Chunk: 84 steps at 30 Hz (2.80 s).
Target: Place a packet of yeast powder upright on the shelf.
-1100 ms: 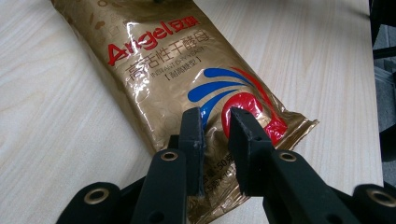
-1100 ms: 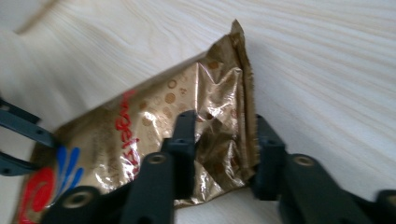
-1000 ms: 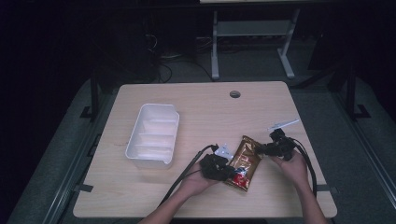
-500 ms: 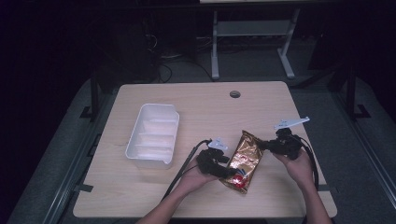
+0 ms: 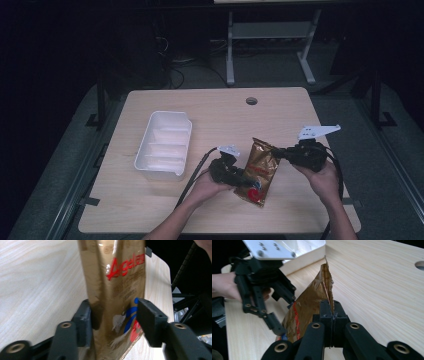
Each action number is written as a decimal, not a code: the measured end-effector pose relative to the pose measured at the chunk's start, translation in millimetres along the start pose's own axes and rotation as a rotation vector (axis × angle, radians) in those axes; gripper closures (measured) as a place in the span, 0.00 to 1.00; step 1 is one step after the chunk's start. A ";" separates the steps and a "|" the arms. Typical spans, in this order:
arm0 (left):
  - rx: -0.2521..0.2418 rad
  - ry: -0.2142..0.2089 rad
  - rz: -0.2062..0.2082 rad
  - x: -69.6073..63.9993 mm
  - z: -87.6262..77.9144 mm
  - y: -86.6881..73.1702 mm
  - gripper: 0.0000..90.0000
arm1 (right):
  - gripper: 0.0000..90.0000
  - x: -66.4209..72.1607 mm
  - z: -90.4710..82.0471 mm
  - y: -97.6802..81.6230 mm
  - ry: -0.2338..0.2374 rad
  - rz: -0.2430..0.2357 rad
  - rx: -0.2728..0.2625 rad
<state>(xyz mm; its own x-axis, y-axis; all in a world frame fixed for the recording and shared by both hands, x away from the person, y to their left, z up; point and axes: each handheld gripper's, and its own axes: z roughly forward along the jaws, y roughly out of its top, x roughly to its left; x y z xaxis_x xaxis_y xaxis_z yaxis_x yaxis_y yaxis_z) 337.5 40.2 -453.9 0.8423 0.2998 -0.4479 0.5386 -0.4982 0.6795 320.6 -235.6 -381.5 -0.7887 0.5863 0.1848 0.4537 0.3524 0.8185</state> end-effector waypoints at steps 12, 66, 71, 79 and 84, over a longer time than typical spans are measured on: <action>-0.012 -0.056 0.009 1.9 -5.2 -1.5 0.83 | 0.95 2.9 -2.1 3.2 0.024 -0.012 -0.031; -0.021 0.147 0.130 -17.5 -34.8 -24.9 0.52 | 0.95 6.7 8.7 6.5 0.118 0.056 0.015; -0.035 0.164 0.138 -22.3 -41.1 -34.4 0.48 | 0.95 5.6 1.5 15.9 0.051 0.030 0.020; -0.027 0.182 0.165 -31.4 -45.6 -45.8 0.42 | 0.95 -1.2 1.5 28.5 0.030 0.026 0.012; -0.029 0.194 0.175 -35.2 -51.5 -52.9 0.39 | 0.95 -4.2 5.5 38.0 0.033 0.025 0.001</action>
<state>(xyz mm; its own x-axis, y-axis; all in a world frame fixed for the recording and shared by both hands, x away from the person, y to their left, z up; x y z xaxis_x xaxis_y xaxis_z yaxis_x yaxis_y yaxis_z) 280.3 97.9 -444.1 0.9093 0.3626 -0.2043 0.3823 -0.5334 0.7545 343.4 -220.7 -354.1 -0.7905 0.5703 0.2234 0.4740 0.3386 0.8128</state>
